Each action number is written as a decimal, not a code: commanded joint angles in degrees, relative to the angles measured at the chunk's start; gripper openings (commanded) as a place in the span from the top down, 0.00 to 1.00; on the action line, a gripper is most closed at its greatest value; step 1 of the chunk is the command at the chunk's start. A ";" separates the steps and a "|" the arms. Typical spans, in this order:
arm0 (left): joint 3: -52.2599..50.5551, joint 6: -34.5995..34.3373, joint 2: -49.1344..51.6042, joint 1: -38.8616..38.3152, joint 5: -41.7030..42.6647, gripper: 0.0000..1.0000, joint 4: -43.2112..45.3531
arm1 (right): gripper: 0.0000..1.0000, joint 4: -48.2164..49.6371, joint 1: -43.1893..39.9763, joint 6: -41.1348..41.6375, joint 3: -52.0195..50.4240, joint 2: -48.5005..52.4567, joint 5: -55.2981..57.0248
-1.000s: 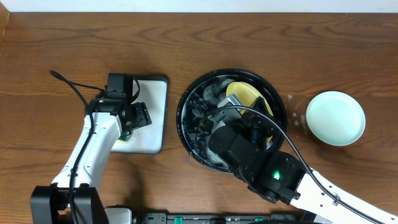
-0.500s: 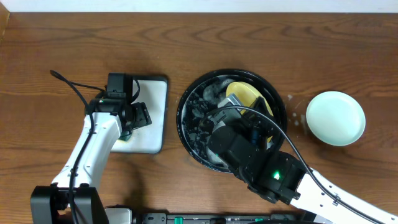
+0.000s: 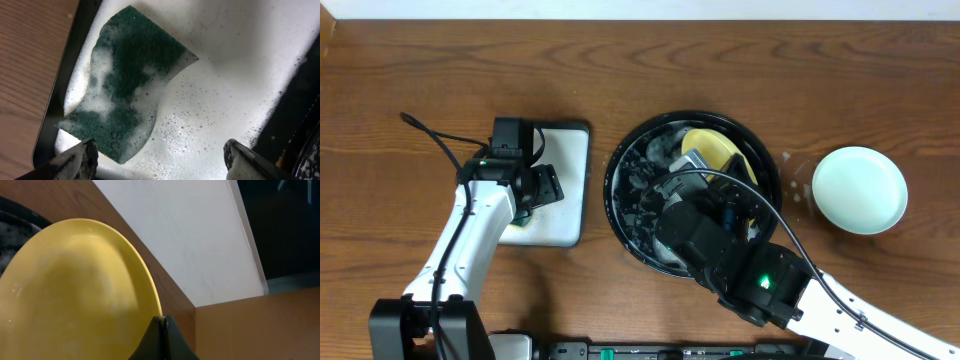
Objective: Clean dirty plates on tray and stack at the side
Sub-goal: 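Lift the yellow plate with the right gripper toward the right, then carry the yellow plate right and lower it onto the pale green plates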
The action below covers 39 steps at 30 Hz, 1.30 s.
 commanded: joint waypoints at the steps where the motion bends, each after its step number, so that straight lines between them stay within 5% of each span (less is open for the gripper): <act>1: 0.11 0.35 -0.13 0.20 0.31 0.18 -0.20 | 0.99 0.50 0.37 -0.42 1.16 -0.81 2.05; 13: 0.11 0.35 -0.13 0.20 0.31 0.18 -0.22 | 0.99 1.42 0.17 0.85 1.16 -0.81 4.35; 21: 0.11 0.35 -0.13 0.20 0.33 0.18 -0.20 | 0.99 -2.99 -4.00 19.43 1.14 -0.81 -5.18; 28: 0.11 0.35 -0.13 0.20 0.31 0.18 -0.20 | 0.99 -10.78 -18.93 40.24 1.16 -0.83 -30.58; 39: 0.11 0.35 -0.13 0.20 0.31 0.18 -0.20 | 0.99 -9.92 -57.07 39.98 1.16 -0.81 -67.60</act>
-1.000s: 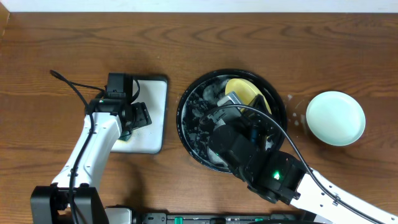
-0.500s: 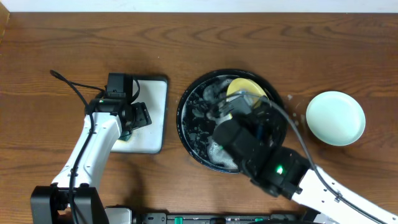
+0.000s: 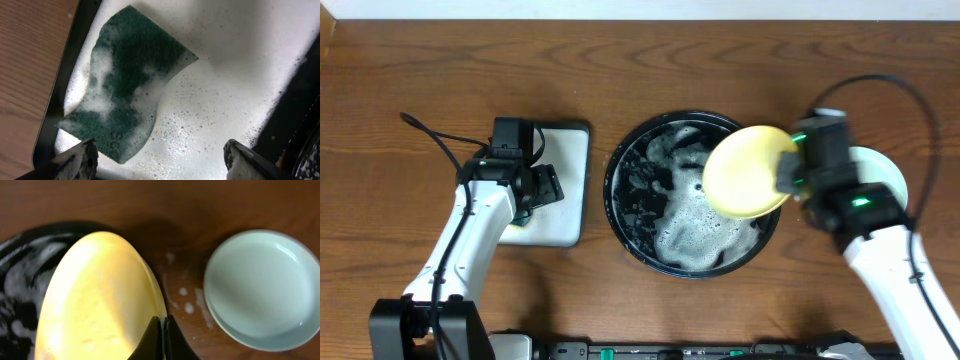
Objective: Clean dirty plates on tray and stack at the side
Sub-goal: 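Carry the yellow plate right and lower it onto the pale green plates, then open the right gripper and withdraw it from the stacked plates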
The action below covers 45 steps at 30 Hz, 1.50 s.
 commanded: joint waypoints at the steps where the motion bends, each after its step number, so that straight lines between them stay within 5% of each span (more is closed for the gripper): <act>1: 0.11 0.35 -0.13 0.20 0.31 0.18 -0.20 | 0.99 0.13 -11.17 1.25 0.96 -0.79 -12.94; 11: 0.11 0.35 -0.13 0.20 0.31 0.18 -0.17 | 0.99 0.00 -38.62 1.25 0.92 4.11 -13.62; 20: 0.11 0.35 -0.13 0.20 0.31 0.18 -0.17 | 0.99 3.13 -46.38 1.81 0.92 13.88 -14.71; 21: 0.11 0.35 -0.13 0.20 0.31 0.18 -0.17 | 0.95 3.26 -46.45 1.16 0.92 14.12 -16.22; 22: 0.11 0.35 -0.13 0.20 0.31 0.18 -0.17 | 0.74 3.45 -46.42 -0.52 0.92 14.14 -18.62; 23: 0.11 0.35 -0.13 0.20 0.31 0.18 -0.17 | 0.63 3.63 -46.31 -1.73 0.94 13.97 -20.90; 26: 0.11 0.35 -0.13 0.20 0.31 0.18 -0.20 | 0.55 4.11 -45.86 -4.20 0.94 11.93 -28.28; 32: 0.11 0.35 -0.13 0.20 0.31 0.18 -0.17 | 0.53 1.46 -39.01 -10.93 0.94 0.55 -43.15; 45: 0.11 0.35 -0.13 0.20 0.31 0.18 -0.17 | 0.45 -4.79 -10.12 -15.54 0.94 -19.71 -43.36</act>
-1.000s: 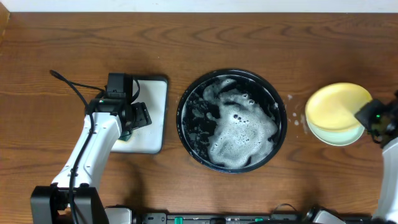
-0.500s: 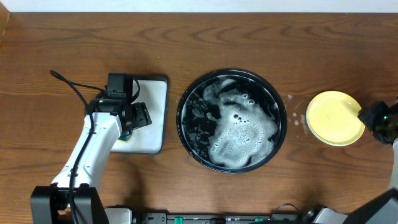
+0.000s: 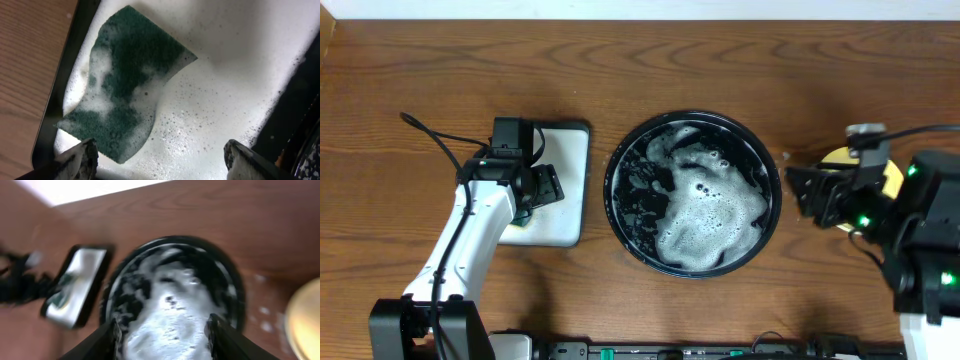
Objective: Clean dirty plates on tray and stack at the side
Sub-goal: 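Open the right gripper and withdraw it from the stacked plates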
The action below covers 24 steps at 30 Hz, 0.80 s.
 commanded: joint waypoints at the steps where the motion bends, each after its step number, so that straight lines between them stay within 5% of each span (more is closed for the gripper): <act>1: 0.11 0.35 -0.13 0.20 0.13 0.18 -0.20 | 0.43 -0.39 4.44 -1.27 0.72 -1.77 -0.90; 3: 0.11 0.35 -0.13 0.20 0.13 0.18 -0.22 | 0.27 -0.61 6.32 -1.27 0.72 -2.21 -0.90; 4: 0.11 0.35 -0.13 0.20 0.13 0.18 -0.20 | 0.01 -0.70 6.86 -1.25 0.72 -2.23 -0.90; 13: 0.11 0.35 -0.13 0.20 0.13 0.18 -0.22 | 0.01 -3.89 7.32 -1.90 0.72 -2.23 -0.33; 24: 0.11 0.35 -0.13 0.20 0.13 0.18 -0.20 | 0.01 -3.28 6.82 -17.40 0.61 -13.51 6.40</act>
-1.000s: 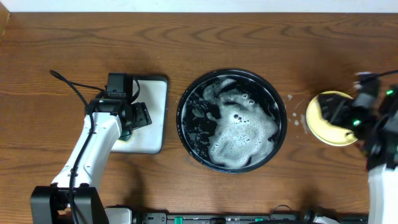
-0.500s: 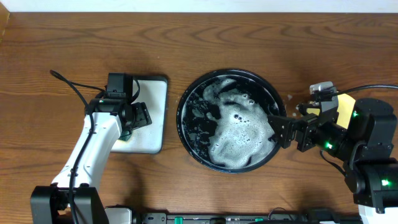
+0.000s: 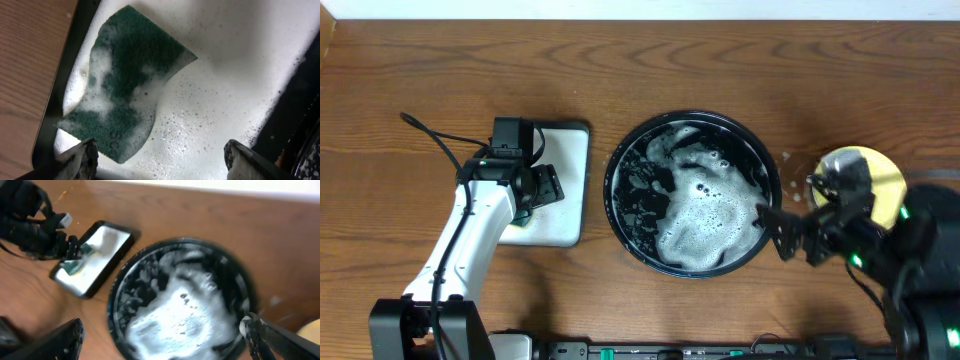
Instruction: Clean dirty plates on tray and stack at the side
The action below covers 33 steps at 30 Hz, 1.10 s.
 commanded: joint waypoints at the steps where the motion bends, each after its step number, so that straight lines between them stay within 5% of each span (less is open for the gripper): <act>1: 0.11 0.35 -0.13 0.20 0.13 0.18 -0.22 | 0.01 0.70 0.13 -7.34 0.24 -5.29 6.95; 7: 0.11 0.35 -0.13 0.20 0.13 0.18 -0.20 | 0.01 5.44 0.13 -7.89 -7.82 -14.71 17.31; 25: 0.11 0.35 -0.13 0.20 0.13 0.18 -0.20 | 0.01 30.73 1.20 -7.89 -47.89 -40.52 17.53; 33: 0.11 0.35 -0.13 0.20 0.13 0.18 -0.20 | 0.01 44.37 2.27 -7.87 -56.98 -41.44 17.75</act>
